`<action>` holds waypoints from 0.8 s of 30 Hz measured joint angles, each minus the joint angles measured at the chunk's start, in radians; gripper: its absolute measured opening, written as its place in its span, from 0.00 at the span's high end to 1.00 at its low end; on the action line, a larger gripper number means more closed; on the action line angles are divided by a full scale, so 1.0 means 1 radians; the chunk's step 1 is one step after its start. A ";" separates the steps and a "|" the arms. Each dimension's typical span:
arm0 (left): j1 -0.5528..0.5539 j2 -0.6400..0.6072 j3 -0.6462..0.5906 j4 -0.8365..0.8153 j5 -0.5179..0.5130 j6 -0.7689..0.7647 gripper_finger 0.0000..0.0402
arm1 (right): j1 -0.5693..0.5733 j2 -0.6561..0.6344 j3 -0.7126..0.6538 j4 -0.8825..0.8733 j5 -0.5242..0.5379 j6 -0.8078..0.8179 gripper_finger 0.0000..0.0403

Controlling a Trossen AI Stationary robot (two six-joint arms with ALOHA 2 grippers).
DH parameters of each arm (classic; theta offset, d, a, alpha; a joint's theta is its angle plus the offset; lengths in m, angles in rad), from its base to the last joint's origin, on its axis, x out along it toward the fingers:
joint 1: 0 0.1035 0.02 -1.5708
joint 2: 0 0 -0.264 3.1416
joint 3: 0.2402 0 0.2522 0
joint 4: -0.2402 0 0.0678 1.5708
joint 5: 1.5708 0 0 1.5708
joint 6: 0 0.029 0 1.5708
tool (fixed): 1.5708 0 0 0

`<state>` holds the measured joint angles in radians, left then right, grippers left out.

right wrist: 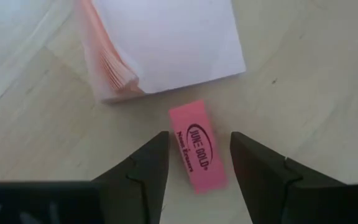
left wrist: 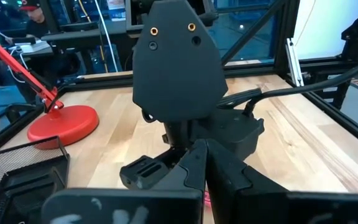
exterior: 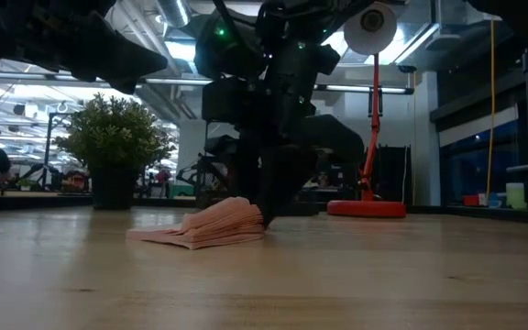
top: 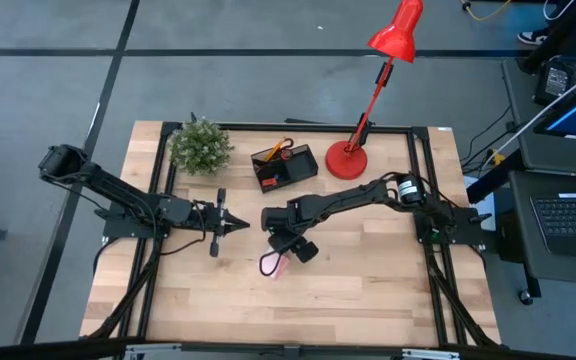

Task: Pick and place office supplies into organizer
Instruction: Put the pink eraser into the black desk organizer

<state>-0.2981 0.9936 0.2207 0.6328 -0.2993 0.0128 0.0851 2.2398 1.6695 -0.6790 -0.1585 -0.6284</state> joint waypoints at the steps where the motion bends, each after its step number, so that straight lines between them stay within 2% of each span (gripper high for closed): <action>1: 0.000 0.000 0.000 0.000 0.000 0.000 1.00 | -0.002 0.000 0.000 -0.001 -0.001 0.000 0.57; 10: 0.000 0.000 0.000 0.000 0.000 0.000 0.99 | -0.004 -0.001 0.000 -0.072 -0.027 0.014 0.57; 24: 0.000 0.000 0.000 0.000 0.000 0.000 0.99 | -0.003 -0.001 -0.002 -0.046 -0.027 0.073 0.57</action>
<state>-0.2981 0.9936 0.2207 0.6327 -0.2993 0.0132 0.0818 2.2387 1.6680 -0.7248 -0.1852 -0.5550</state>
